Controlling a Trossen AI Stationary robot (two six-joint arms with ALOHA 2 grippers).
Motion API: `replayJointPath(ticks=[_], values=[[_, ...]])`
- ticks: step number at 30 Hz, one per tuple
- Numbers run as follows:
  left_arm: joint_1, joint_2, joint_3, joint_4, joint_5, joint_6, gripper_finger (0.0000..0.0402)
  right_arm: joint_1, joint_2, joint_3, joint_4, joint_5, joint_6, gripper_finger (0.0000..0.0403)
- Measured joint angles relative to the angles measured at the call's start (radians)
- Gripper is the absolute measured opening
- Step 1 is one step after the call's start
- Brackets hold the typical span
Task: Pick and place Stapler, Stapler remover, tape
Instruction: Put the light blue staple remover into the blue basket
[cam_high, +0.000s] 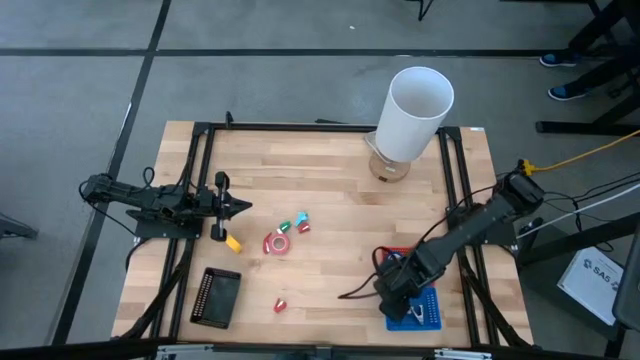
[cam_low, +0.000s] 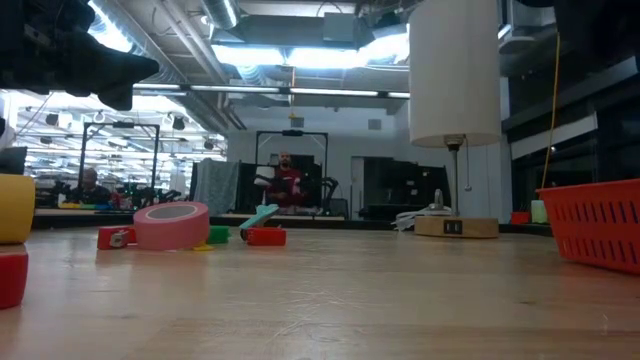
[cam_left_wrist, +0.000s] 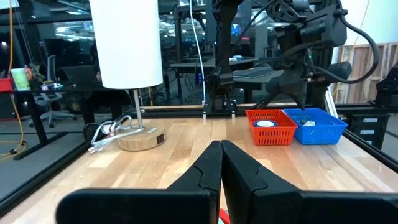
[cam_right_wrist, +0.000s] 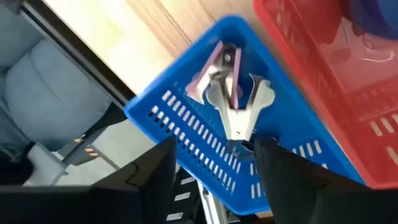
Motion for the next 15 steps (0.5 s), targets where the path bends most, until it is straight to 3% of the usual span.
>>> replayJointPath(ticks=[7, 15], values=[[0.0, 0.0, 0.0, 0.0, 0.0, 0.0, 0.0004, -0.051, 0.0, 0.019, 0.038, 0.041, -0.077, 0.0211], [0.0, 0.0, 0.0, 0.0, 0.0, 0.0, 0.0004, -0.133, 0.01, 0.019, 0.229, 0.114, -0.265, 0.0205]])
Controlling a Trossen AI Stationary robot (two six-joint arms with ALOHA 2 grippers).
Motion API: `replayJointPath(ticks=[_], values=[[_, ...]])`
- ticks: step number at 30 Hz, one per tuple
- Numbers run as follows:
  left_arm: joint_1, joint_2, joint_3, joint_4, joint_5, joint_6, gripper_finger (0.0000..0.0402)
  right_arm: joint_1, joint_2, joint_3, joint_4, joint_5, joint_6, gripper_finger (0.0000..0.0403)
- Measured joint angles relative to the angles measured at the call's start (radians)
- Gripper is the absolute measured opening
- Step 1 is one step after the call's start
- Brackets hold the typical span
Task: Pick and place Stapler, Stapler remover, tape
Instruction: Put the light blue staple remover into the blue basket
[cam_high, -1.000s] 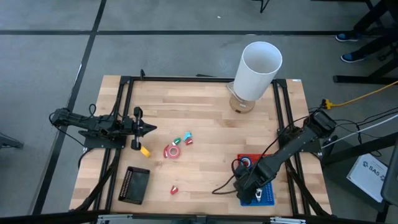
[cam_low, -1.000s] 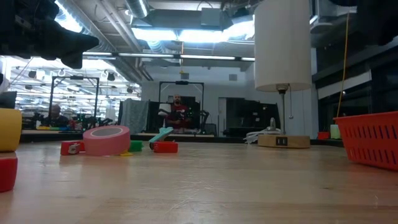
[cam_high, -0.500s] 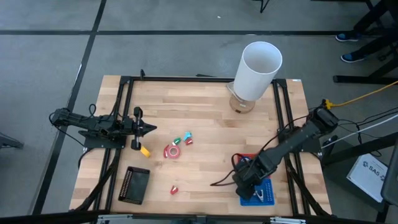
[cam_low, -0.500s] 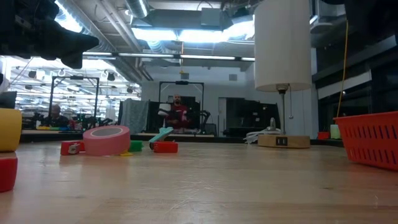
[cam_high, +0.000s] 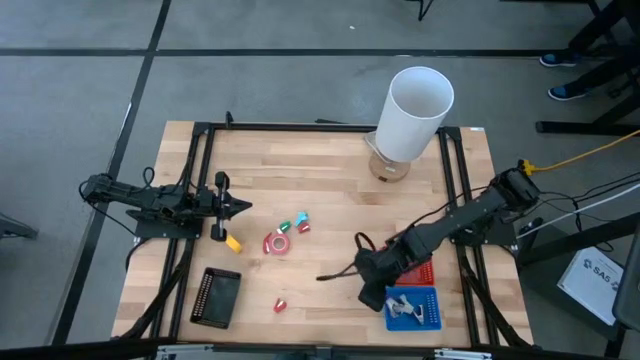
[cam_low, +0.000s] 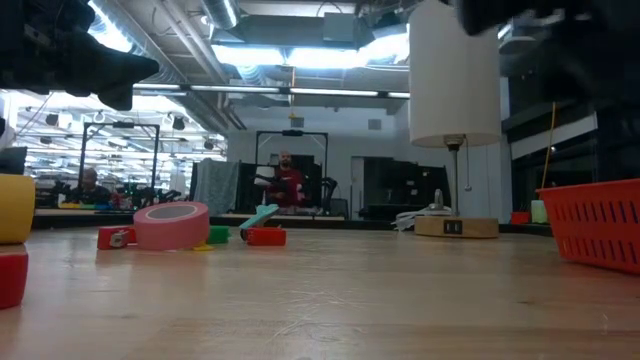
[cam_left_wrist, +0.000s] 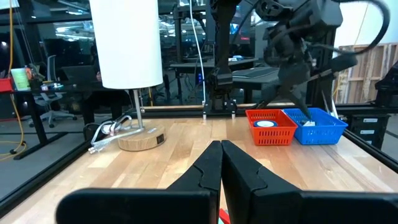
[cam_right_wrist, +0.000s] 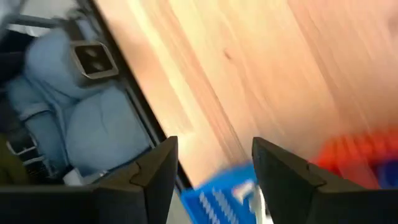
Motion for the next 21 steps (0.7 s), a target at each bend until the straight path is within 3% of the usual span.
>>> replayJointPath(ticks=[6, 14, 21], values=[[0.0, 0.0, 0.0, 0.0, 0.0, 0.0, 0.0004, -0.07, 0.001, 0.0, 0.131, 0.094, -0.219, 0.0205], [0.0, 0.0, 0.0, 0.0, 0.0, 0.0, 0.0004, -0.135, 0.002, 0.0, 0.23, 0.447, -0.471, 0.0205], [0.0, 0.0, 0.0, 0.0, 0.0, 0.0, 0.0004, -0.19, 0.002, 0.0, 0.238, 0.548, -0.56, 0.0205]])
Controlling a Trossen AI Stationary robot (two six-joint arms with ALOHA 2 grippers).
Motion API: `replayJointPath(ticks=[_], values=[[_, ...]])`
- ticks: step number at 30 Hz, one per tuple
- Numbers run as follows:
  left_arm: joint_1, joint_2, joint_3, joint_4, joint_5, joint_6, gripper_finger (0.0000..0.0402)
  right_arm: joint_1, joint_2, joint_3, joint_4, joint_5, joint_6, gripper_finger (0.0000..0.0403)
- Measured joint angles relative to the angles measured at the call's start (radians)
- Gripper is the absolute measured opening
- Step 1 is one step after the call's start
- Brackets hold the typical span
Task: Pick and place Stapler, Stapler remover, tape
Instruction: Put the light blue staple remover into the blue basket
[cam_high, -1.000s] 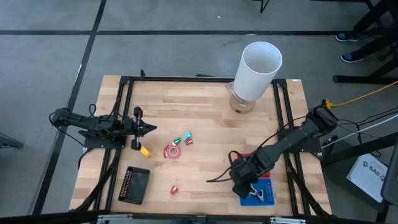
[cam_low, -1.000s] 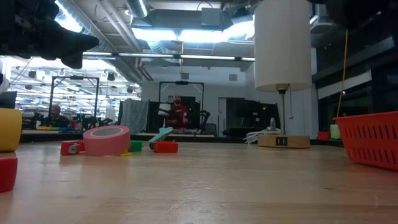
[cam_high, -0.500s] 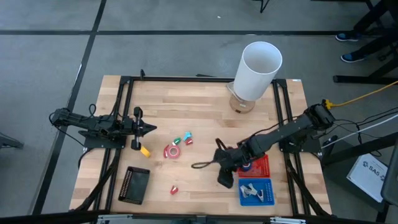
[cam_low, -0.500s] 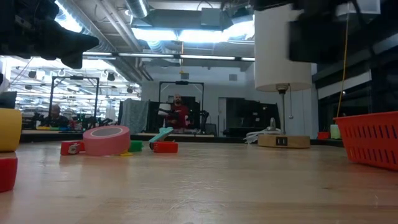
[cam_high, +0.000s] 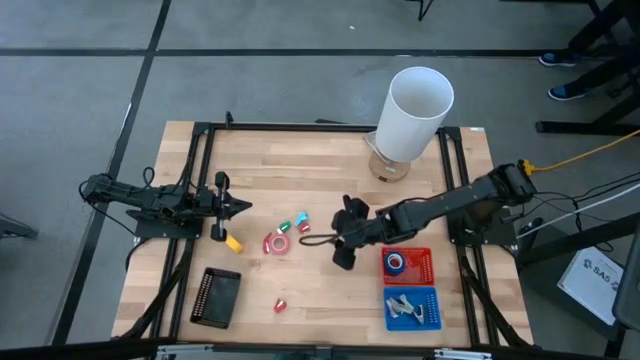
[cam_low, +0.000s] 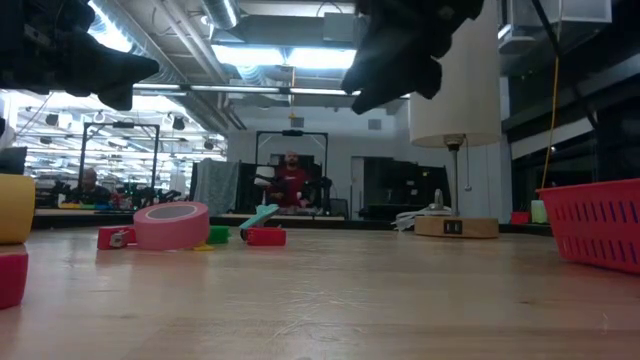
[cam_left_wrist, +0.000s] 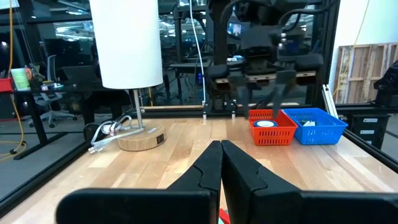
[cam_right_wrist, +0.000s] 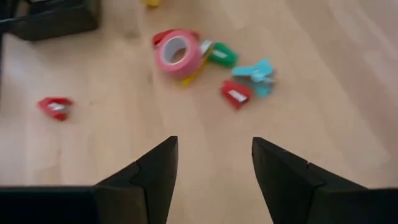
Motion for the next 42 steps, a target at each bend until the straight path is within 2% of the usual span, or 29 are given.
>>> replayJointPath(ticks=[7, 15, 27, 37, 42], values=[[0.0, 0.0, 0.0, 0.0, 0.0, 0.0, 0.0004, -0.043, 0.025, 0.0, 0.024, 0.026, -0.045, 0.0205], [0.0, 0.0, 0.0, -0.001, 0.0, 0.0, 0.0004, -0.052, 0.107, 0.0, 0.207, 0.025, -0.255, 0.0205], [0.0, 0.0, 0.0, 0.0, 0.0, 0.0, 0.0004, -0.058, 0.191, 0.0, 0.232, 0.025, -0.362, 0.0205], [0.0, 0.0, 0.0, -0.001, 0.0, 0.0, 0.0004, -0.059, 0.26, 0.0, 0.329, 0.024, -0.57, 0.0205], [0.0, 0.0, 0.0, -0.001, 0.0, 0.0, 0.0004, -0.059, 0.277, 0.0, 0.342, 0.022, -0.569, 0.0205]])
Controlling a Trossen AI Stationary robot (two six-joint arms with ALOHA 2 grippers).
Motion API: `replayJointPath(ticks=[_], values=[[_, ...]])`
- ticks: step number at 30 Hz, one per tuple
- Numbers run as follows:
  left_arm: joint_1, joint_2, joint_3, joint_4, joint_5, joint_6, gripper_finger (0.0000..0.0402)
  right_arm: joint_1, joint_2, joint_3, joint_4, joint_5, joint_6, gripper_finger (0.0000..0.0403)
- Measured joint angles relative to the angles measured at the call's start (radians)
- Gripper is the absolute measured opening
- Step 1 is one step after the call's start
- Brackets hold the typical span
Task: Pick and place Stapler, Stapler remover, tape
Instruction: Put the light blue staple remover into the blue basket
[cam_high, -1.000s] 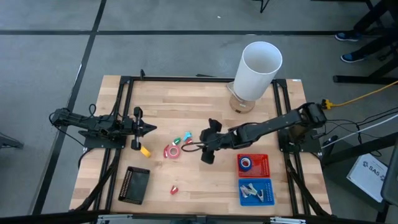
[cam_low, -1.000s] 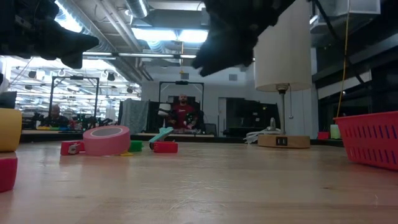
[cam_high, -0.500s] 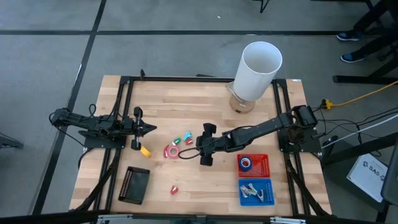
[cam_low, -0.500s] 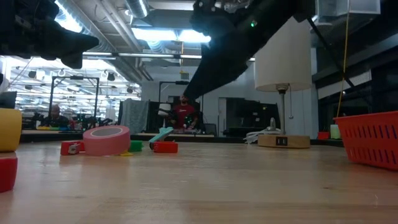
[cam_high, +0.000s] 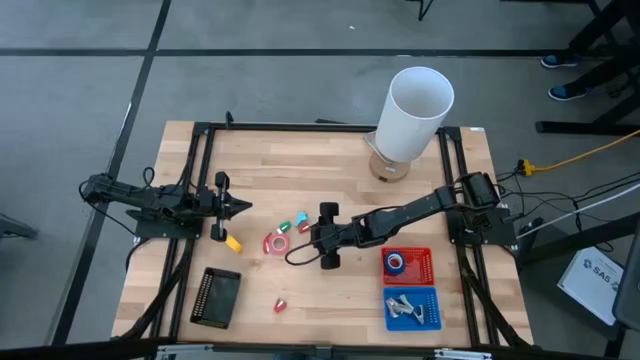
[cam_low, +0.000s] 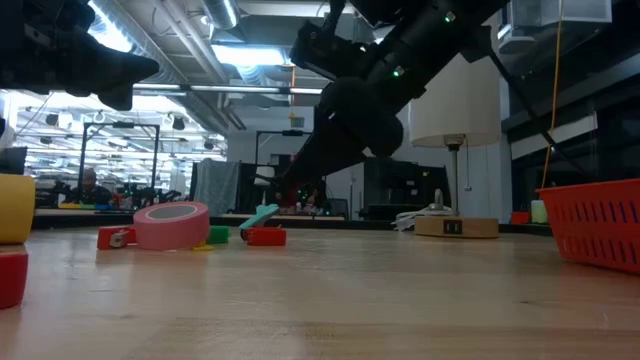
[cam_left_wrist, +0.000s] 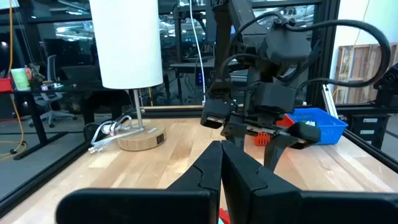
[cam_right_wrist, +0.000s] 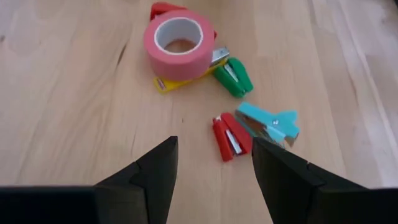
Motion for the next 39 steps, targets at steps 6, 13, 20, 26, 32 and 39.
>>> replayJointPath(ticks=[6, 13, 20, 26, 32, 39], values=[[0.0, 0.0, 0.0, 0.0, 0.0, 0.0, 0.0004, 0.0, 0.0, 0.0, 0.058, -0.001, -0.014, 0.0205], [0.0, 0.0, 0.0, 0.0, 0.0, 0.0, 0.0004, 0.0, 0.0, 0.0, 0.145, -0.001, -0.062, 0.0205], [0.0, 0.0, 0.0, 0.0, 0.0, 0.0, 0.0004, 0.0, 0.0, 0.0, 0.179, -0.05, -0.069, 0.0205], [0.0, 0.0, 0.0, 0.0, 0.0, 0.0, 0.0004, -0.004, 0.0, 0.0, 0.18, -0.05, -0.068, 0.0205], [0.0, 0.0, 0.0, 0.0, 0.0, 0.0, 0.0004, -0.007, 0.0, 0.0, 0.18, -0.051, -0.066, 0.0205], [0.0, 0.0, 0.0, 0.001, 0.0, 0.0, 0.0004, -0.026, 0.0, 0.0, 0.185, -0.031, -0.093, 0.0205]])
